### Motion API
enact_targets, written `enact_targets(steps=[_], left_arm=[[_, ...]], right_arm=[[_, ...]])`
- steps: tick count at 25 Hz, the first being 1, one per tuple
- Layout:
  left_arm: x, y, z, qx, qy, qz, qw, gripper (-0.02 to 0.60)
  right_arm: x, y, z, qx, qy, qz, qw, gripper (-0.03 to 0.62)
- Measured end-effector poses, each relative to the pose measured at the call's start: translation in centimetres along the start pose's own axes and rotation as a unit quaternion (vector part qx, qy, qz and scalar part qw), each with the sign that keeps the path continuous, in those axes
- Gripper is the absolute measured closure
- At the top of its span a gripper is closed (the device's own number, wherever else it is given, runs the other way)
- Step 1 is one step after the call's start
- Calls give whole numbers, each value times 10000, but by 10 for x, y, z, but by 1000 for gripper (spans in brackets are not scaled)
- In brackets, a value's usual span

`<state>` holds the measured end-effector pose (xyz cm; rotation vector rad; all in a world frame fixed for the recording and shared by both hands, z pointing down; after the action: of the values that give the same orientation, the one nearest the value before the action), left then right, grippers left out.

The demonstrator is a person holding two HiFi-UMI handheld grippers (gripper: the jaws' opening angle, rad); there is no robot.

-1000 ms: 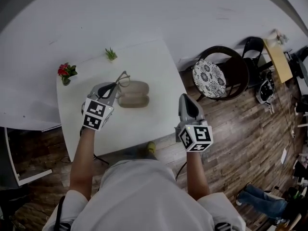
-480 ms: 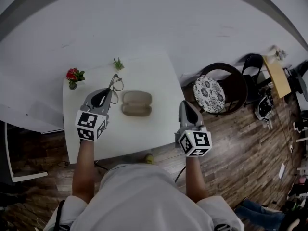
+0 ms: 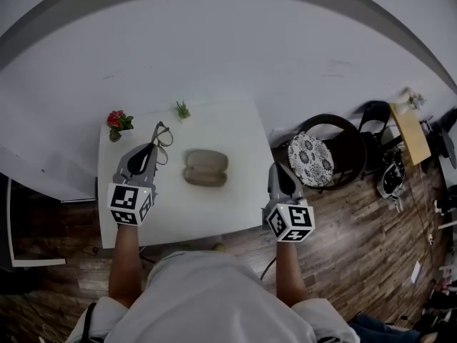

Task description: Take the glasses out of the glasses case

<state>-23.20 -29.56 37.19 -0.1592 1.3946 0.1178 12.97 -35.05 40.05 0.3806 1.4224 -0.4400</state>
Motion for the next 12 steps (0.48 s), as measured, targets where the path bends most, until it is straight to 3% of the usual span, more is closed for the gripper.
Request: enact_targets(steps=[12], left_arm=[[14, 15, -16, 356, 21, 323, 9988, 558]], right_arm=[[14, -12, -2, 83, 127, 90, 9998, 591]])
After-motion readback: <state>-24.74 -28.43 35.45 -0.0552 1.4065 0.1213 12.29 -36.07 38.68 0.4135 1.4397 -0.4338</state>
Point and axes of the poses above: the fingertips, and each gripper's own axes: y backward along the fingers, z to its right, x out of its top, the point moved 7 cm from there along y, backward along the fingers, and after that the axes turned 4 degrees about z, right-handed, at the moved point
